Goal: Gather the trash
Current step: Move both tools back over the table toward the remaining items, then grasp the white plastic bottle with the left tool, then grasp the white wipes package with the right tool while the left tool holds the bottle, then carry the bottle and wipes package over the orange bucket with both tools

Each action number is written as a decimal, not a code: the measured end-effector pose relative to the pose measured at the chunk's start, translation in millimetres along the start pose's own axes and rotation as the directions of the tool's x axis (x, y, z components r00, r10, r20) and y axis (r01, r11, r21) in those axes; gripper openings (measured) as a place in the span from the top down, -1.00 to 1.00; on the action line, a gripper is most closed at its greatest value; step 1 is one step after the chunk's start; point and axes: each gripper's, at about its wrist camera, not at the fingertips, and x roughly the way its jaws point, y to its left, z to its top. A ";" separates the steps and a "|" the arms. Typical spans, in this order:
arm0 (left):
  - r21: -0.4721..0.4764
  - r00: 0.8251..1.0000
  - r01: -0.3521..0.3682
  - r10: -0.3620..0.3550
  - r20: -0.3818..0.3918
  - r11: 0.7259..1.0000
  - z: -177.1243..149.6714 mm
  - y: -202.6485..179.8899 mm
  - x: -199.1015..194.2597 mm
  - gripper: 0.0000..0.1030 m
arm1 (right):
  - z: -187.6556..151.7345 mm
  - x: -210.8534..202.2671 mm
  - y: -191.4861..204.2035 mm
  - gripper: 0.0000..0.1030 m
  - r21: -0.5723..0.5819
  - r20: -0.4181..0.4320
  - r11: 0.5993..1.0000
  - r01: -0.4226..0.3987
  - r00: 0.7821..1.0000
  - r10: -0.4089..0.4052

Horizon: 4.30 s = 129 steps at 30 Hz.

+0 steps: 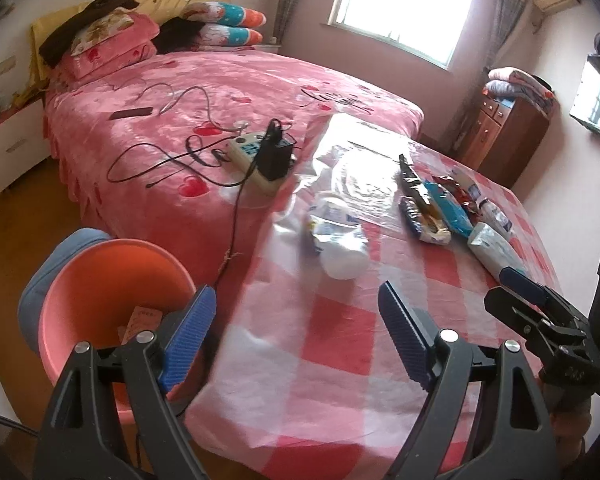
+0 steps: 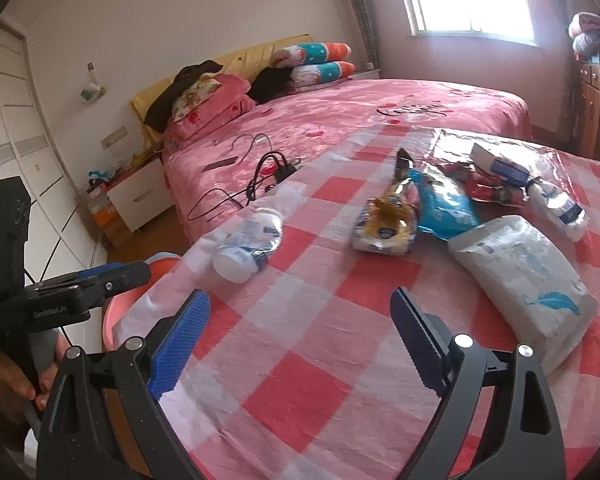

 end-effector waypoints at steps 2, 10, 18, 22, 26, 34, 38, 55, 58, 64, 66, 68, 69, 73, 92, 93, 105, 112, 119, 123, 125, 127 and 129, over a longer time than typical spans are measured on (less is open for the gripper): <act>0.010 1.000 0.003 -0.003 -0.001 1.000 1.8 -6.8 1.5 -0.63 | 0.3 -3.1 -7.6 -0.76 0.010 0.005 1.000 0.006 1.000 -0.006; 0.072 0.999 0.032 -0.032 -0.005 0.997 11.6 -42.8 10.4 -0.63 | 1.8 -15.3 -41.6 -0.76 0.073 0.019 0.996 0.041 0.999 -0.043; 0.123 0.998 0.067 -0.066 -0.014 0.990 19.6 -73.0 26.4 -0.63 | 2.7 -28.7 -81.2 -0.76 0.150 0.032 0.985 0.088 0.995 -0.094; 0.127 0.998 0.062 -0.060 -0.019 0.990 23.0 -77.7 36.4 -0.63 | 1.9 -34.3 -96.3 -0.76 0.169 0.035 0.979 0.112 0.992 -0.120; 0.104 0.999 0.032 -0.030 -0.018 0.994 28.1 -75.4 50.4 -0.63 | 1.8 -40.1 -113.1 -0.76 0.184 0.022 0.973 0.139 0.989 -0.145; 0.095 0.998 -0.053 0.057 -0.039 0.994 33.0 -68.0 85.3 -0.63 | 22.0 -53.3 -163.0 -0.76 0.209 -0.004 0.957 0.199 0.979 -0.203; 0.109 0.996 -0.076 0.081 -0.044 0.991 33.1 -66.3 96.8 -0.63 | 40.2 -50.7 -197.3 -0.76 0.227 -0.031 0.944 0.238 0.971 -0.238; 0.097 0.992 -0.095 0.103 -0.075 0.991 35.9 -64.4 115.5 -0.62 | 73.1 32.3 -246.2 -0.76 0.076 -0.159 0.942 0.326 0.937 -0.311; 0.095 0.990 -0.104 0.113 -0.086 0.990 36.7 -65.2 119.2 -0.58 | 76.5 44.4 -247.9 -0.76 0.055 -0.177 0.940 0.336 0.930 -0.322; 0.083 0.986 -0.120 0.129 -0.104 0.989 38.3 -62.9 126.2 -0.38 | 73.8 38.3 -238.8 -0.76 0.080 -0.148 0.948 0.307 0.945 -0.293; 0.083 0.986 -0.129 0.137 -0.099 0.988 38.6 -63.5 126.5 -0.32 | 71.3 34.2 -230.7 -0.76 0.077 -0.142 0.956 0.284 0.952 -0.271; 0.086 0.985 -0.133 0.141 -0.097 0.987 38.8 -64.3 126.9 -0.24 | 67.5 30.1 -218.0 -0.76 0.061 -0.143 0.964 0.258 0.958 -0.248; 0.087 0.985 -0.137 0.145 -0.095 0.987 38.6 -64.6 126.6 -0.23 | 66.4 29.2 -213.0 -0.76 0.055 -0.144 0.967 0.249 0.960 -0.239; 0.088 0.985 -0.136 0.144 -0.093 0.987 38.1 -64.8 126.0 -0.23 | 55.5 29.9 -188.5 -0.76 0.023 -0.169 0.980 0.197 0.967 -0.191; 0.079 0.991 -0.091 0.098 -0.090 0.993 32.2 -65.9 117.6 -0.23 | 20.2 43.3 -142.1 -0.80 -0.111 -0.236 0.967 0.232 0.939 -0.252; 0.076 0.992 -0.085 0.091 -0.091 0.993 31.5 -65.5 116.5 -0.23 | 20.0 43.9 -141.4 -0.80 -0.115 -0.235 0.965 0.237 0.937 -0.259; 0.065 0.995 -0.018 0.024 -0.092 0.998 20.0 -62.4 95.6 -0.23 | 15.2 37.7 -140.1 -0.62 -0.097 -0.224 0.958 0.269 0.932 -0.284; 0.065 0.996 0.014 -0.008 -0.090 0.998 11.3 -57.8 81.4 -0.23 | 9.2 27.7 -135.0 -0.54 -0.060 -0.214 0.960 0.273 0.936 -0.279; 0.058 0.997 0.039 -0.034 -0.075 0.998 6.4 -49.7 67.1 -0.23 | 3.1 16.7 -118.7 -0.53 -0.045 -0.195 0.959 0.281 0.939 -0.284; 0.052 0.997 0.050 -0.046 -0.061 0.997 5.0 -43.3 59.2 -0.23 | 4.3 9.2 -106.1 -0.53 -0.036 -0.184 0.962 0.269 0.945 -0.271; 0.043 0.997 0.053 -0.051 -0.054 0.998 4.7 -38.2 54.7 -0.23 | 5.2 5.8 -97.6 -0.53 -0.030 -0.181 0.966 0.256 0.949 -0.257; 0.031 0.998 0.056 -0.055 -0.043 0.998 4.9 -31.9 48.7 -0.23 | 6.8 4.6 -89.4 -0.53 -0.023 -0.179 0.970 0.241 0.954 -0.241; 0.022 0.998 0.057 -0.057 -0.031 0.998 5.2 -25.0 42.6 -0.23 | 8.3 4.1 -80.2 -0.53 -0.017 -0.179 0.975 0.222 0.959 -0.222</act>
